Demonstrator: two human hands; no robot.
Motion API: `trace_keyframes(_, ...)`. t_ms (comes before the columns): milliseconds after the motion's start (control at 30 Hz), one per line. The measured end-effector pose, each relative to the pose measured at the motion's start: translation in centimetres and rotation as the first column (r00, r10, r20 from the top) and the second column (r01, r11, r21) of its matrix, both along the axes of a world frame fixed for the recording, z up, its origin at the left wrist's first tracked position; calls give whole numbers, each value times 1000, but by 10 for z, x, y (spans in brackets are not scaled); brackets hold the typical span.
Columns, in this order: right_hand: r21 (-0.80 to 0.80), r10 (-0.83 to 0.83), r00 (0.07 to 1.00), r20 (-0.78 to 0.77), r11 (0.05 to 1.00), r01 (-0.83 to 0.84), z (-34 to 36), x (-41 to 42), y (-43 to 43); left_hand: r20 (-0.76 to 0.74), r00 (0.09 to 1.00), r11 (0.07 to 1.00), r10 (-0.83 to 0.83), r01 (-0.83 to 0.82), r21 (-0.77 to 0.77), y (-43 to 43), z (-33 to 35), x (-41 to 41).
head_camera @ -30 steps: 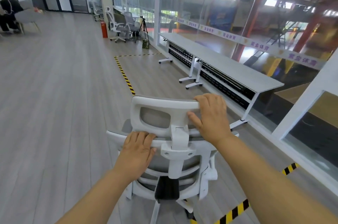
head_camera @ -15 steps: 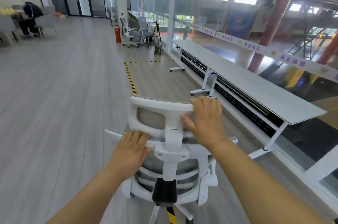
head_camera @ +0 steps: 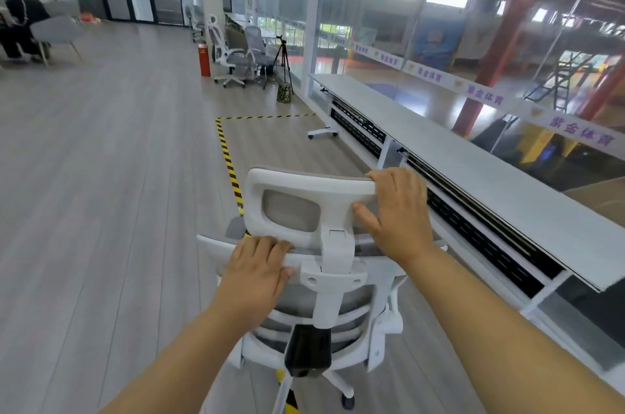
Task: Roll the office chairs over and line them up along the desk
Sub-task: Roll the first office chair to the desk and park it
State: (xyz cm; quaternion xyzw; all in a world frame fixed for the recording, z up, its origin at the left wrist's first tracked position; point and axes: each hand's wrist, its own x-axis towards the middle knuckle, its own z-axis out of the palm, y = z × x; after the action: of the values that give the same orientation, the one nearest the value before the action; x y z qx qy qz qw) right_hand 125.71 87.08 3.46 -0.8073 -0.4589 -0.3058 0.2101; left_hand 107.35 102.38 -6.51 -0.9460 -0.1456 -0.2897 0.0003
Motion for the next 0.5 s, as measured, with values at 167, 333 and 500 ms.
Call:
trace_keyframes(167, -30, -40, 999, -22, 999, 39, 6, 81, 79, -61, 998, 999, 1, -3, -33, 83, 3, 86)
trace_keyframes(333, -40, -74, 996, -42, 997, 72, 7, 156, 153, -86, 996, 999, 7, -10, -38, 159, 3, 166)
trace_keyframes(500, -20, -70, 997, -41, 997, 69, 5, 236, 222, -65, 998, 999, -3, 1, -35, 227, 6, 245)
